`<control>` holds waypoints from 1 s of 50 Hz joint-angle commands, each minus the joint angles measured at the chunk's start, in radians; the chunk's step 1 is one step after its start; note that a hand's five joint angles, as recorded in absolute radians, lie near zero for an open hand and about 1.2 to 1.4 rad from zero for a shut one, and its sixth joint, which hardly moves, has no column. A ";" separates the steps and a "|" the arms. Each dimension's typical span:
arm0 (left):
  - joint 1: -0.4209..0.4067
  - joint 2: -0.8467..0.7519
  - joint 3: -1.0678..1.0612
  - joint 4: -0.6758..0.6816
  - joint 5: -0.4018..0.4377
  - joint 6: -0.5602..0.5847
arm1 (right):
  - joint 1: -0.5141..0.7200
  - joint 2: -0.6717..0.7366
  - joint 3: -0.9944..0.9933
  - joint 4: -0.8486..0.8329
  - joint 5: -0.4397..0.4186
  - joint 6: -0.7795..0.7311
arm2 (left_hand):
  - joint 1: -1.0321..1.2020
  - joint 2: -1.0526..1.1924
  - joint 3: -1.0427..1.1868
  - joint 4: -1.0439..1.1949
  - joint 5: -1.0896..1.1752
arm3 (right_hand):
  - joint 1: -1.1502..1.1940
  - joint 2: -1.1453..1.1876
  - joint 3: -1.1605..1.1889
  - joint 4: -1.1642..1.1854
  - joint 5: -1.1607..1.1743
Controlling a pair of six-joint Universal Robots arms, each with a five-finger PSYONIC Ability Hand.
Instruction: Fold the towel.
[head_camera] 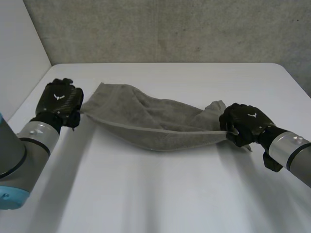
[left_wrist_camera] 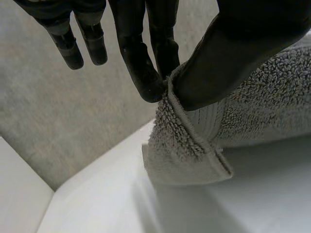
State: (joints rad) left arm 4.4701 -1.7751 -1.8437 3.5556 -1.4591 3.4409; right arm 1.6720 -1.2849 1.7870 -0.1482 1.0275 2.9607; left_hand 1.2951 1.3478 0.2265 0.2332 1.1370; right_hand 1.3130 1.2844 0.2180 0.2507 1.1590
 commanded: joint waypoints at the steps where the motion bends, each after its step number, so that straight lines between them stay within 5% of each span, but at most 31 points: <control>1: 0.024 0.011 -0.006 -0.007 0.009 -0.028 | 0.017 0.171 -0.064 -0.024 0.000 -0.103 | 0.101 0.048 -0.052 -0.059 0.085 | 0.083 0.112 -0.044 -0.076 0.063; 16: 0.069 -0.056 0.018 -0.041 0.013 -0.037 | 0.038 0.254 -0.104 -0.039 0.114 -0.115 | 0.101 0.048 -0.052 -0.059 0.085 | -0.309 -0.280 -0.044 -0.076 -0.329; 34: 0.107 -0.055 0.043 -0.070 0.014 -0.135 | 0.031 0.262 -0.104 -0.086 0.123 -0.118 | 0.101 0.048 -0.052 -0.059 0.085 | -0.556 -0.527 -0.044 -0.076 -0.576; 45: 0.115 -0.056 0.050 -0.080 0.014 -0.146 | 0.037 0.277 -0.107 -0.085 0.115 -0.121 | 0.101 0.048 -0.052 -0.059 0.085 | -0.518 -0.489 -0.044 -0.076 -0.538; 47: 0.117 -0.055 0.050 -0.080 0.014 -0.146 | 0.038 0.280 -0.109 -0.085 0.106 -0.120 | 0.101 0.048 -0.052 -0.059 0.085 | -0.150 -0.122 -0.044 -0.076 -0.171; 50: 0.120 -0.055 0.050 -0.080 0.014 -0.146 | 0.038 0.279 -0.112 -0.085 0.103 -0.120 | 0.101 0.048 -0.052 -0.059 0.085 | 0.083 0.112 -0.044 -0.076 0.063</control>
State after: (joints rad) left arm 4.5864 -1.8302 -1.7928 3.4749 -1.4450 3.2937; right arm 1.7084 -1.0085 1.6792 -0.2336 1.1416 2.8401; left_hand 1.2991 1.3517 0.2265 0.2332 1.1371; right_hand 1.0407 1.0516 0.2180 0.2507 0.8595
